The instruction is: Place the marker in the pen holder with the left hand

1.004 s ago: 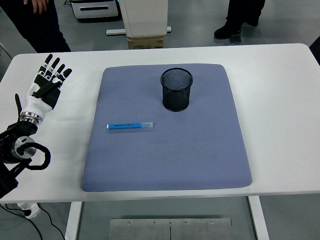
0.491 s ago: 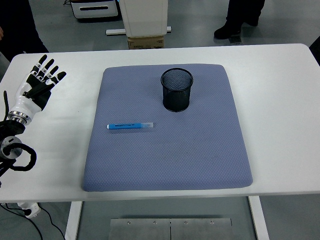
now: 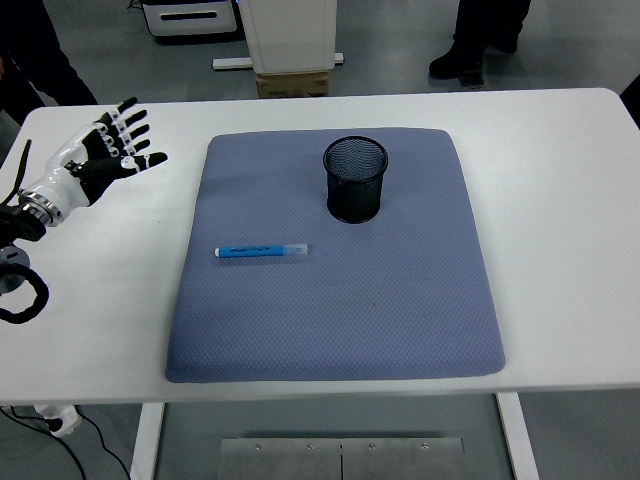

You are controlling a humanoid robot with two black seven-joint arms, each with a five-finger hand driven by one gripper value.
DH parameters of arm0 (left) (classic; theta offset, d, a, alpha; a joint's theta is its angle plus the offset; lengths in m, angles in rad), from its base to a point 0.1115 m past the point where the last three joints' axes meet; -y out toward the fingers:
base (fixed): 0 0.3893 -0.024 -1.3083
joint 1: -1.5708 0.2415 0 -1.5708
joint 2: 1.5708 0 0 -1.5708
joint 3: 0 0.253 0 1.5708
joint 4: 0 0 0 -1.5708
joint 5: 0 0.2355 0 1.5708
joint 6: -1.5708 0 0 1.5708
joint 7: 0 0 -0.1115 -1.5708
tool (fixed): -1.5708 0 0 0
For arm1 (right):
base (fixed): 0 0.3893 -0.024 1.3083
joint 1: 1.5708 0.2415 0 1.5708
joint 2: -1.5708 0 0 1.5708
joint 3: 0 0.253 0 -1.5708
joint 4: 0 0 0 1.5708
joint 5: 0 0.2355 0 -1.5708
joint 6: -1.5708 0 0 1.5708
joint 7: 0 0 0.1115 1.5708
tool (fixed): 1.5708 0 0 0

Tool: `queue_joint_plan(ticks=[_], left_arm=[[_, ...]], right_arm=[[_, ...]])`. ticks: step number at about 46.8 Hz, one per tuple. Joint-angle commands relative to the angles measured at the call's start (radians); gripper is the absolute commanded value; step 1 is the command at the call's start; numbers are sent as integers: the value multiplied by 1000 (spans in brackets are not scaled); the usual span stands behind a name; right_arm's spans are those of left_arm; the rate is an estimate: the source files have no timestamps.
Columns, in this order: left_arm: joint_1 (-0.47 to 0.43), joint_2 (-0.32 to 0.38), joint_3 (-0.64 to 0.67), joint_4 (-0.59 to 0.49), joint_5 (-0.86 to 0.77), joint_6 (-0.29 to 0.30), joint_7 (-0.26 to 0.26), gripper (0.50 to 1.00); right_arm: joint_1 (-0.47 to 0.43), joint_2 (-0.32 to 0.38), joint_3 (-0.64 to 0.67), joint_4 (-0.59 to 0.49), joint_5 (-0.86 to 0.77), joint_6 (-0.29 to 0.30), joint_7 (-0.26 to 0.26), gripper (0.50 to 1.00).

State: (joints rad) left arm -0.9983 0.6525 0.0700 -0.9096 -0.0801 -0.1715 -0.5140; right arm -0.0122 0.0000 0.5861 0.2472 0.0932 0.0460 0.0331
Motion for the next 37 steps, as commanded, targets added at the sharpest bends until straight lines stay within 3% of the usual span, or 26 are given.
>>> queue_joint_plan(ticks=[1, 18, 37], left_arm=[[-83, -1, 118, -29, 3, 3, 0, 1000], [-430, -7, 597, -181, 71, 3, -12, 1000], [-496, -39, 637, -187, 502, 13, -23, 1000]], right_arm=[[0, 0, 0, 0, 0, 0, 1, 1000], [0, 0, 0, 0, 0, 0, 1, 1000], [0, 0, 0, 0, -1, 0, 1, 1000]])
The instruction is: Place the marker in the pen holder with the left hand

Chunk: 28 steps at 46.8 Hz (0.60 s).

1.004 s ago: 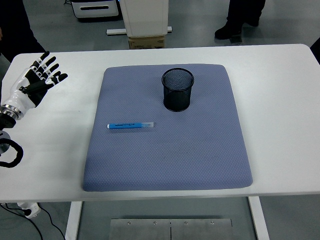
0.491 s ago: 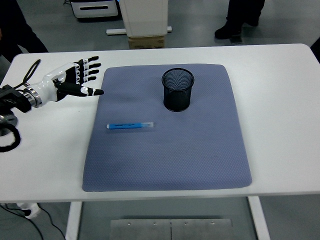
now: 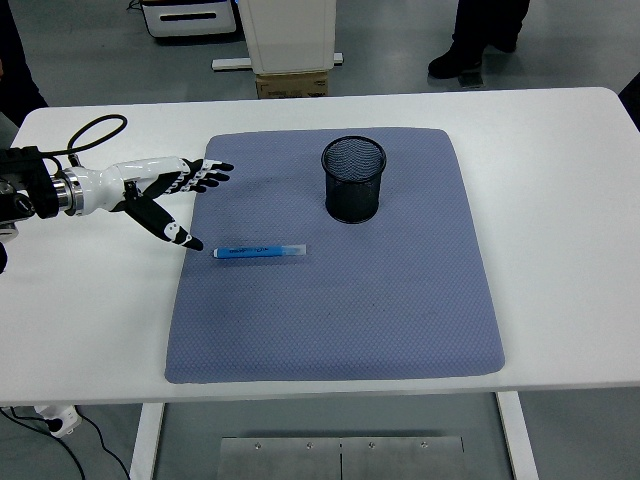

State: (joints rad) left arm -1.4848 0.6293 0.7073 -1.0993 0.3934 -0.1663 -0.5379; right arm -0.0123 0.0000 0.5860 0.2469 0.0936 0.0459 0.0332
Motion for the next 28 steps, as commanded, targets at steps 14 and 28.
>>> queue_joint_plan(ticks=[14, 28], left_arm=[[-17, -164, 1, 55, 51, 45, 9, 1000], [-18, -255, 3, 91, 136, 42, 15, 1000]], right_arm=[[0, 0, 0, 0, -2, 0, -1, 1000], [0, 0, 0, 0, 0, 0, 1, 1000]])
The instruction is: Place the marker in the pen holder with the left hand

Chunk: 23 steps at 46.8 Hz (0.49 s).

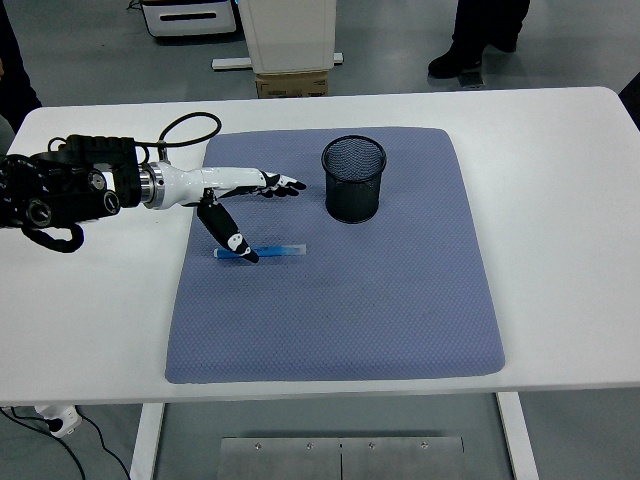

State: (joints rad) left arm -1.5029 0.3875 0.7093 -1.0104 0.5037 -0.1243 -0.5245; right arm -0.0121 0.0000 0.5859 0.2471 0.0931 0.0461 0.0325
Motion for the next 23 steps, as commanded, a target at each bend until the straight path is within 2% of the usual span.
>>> queue_joint_plan(ticks=[1, 12, 23], left_arm=[[0, -18, -1, 4, 33, -1, 1, 1000], [-3, -68, 67, 42, 38, -1, 12, 1000], [-3, -71, 73, 70, 38, -5, 14, 1000]], right_arm=[[0, 0, 0, 0, 0, 0, 1, 1000], [0, 0, 0, 0, 0, 0, 0, 1000], [0, 0, 0, 0, 0, 0, 1, 1000]])
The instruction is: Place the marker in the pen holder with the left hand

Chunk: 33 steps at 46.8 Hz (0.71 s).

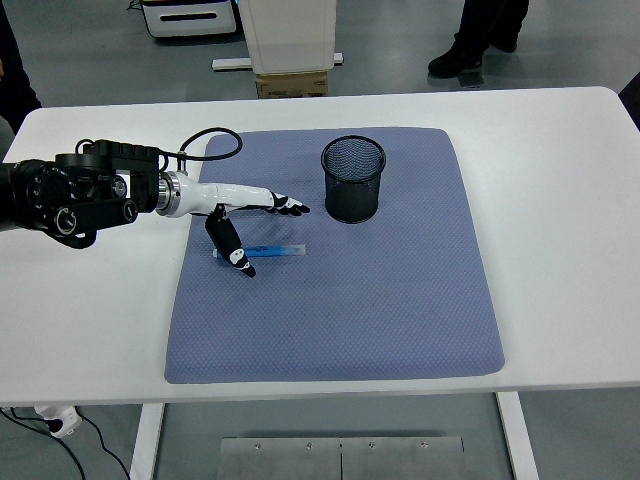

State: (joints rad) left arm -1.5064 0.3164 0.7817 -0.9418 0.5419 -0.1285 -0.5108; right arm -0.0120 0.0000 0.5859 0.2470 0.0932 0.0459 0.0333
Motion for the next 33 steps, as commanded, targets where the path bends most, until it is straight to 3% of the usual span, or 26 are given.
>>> queue_joint_plan(ticks=[1, 13, 18, 33], left_arm=[[0, -3, 2, 0, -2, -2, 8, 1000], [2, -7, 21, 1, -2, -2, 26, 1000], [2, -10, 24, 1, 0, -2, 26, 965], [2, -20, 30, 4, 0, -2, 25, 687]], right_arm=[[0, 0, 0, 0, 0, 0, 0, 1000], [0, 0, 0, 0, 0, 0, -1, 1000], [0, 0, 0, 0, -1, 0, -1, 1000], [0, 0, 0, 0, 0, 0, 0, 1000]])
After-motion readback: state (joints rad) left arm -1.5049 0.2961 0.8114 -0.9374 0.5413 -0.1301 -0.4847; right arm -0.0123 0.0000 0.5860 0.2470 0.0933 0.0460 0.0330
